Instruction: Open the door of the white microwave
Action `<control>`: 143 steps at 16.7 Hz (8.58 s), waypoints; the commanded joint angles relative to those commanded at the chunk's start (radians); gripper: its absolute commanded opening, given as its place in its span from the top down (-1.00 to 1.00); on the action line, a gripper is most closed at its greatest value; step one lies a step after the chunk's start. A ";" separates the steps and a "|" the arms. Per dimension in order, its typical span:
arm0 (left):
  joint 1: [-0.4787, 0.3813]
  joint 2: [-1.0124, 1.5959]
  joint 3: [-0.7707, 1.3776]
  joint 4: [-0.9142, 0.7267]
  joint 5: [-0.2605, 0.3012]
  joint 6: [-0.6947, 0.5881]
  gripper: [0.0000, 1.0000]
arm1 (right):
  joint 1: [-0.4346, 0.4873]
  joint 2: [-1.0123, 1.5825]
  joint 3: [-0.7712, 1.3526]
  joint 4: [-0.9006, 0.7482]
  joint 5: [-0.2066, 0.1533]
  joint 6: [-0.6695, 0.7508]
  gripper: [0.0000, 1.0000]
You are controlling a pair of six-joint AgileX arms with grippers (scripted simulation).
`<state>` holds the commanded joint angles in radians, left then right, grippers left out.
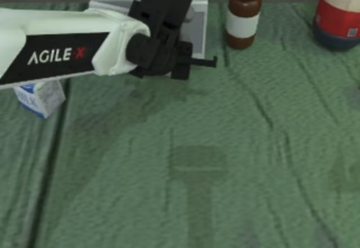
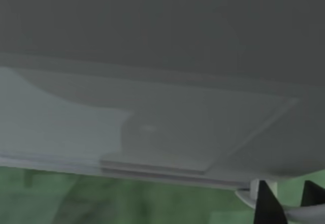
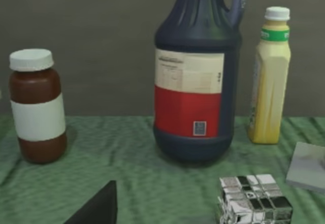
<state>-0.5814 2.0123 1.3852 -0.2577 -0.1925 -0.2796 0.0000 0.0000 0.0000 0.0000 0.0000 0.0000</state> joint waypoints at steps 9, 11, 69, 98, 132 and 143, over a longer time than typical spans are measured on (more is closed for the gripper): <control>0.019 -0.038 -0.053 0.029 0.036 0.056 1.00 | 0.000 0.000 0.000 0.000 0.000 0.000 -1.00; 0.019 -0.038 -0.053 0.029 0.036 0.056 1.00 | 0.000 0.000 0.000 0.000 0.000 0.000 -1.00; 0.045 -0.096 -0.134 0.066 0.117 0.149 1.00 | 0.000 0.000 0.000 0.000 0.000 0.000 -1.00; 0.049 -0.106 -0.153 0.071 0.142 0.170 1.00 | 0.000 0.000 0.000 0.000 0.000 0.000 -1.00; 0.079 -0.148 -0.207 0.088 0.206 0.249 1.00 | 0.000 0.000 0.000 0.000 0.000 0.000 -1.00; 0.095 -0.163 -0.228 0.092 0.230 0.283 1.00 | 0.000 0.000 0.000 0.000 0.000 0.000 -1.00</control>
<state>-0.4868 1.8497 1.1574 -0.1654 0.0373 0.0036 0.0000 0.0000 0.0000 0.0000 0.0000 0.0000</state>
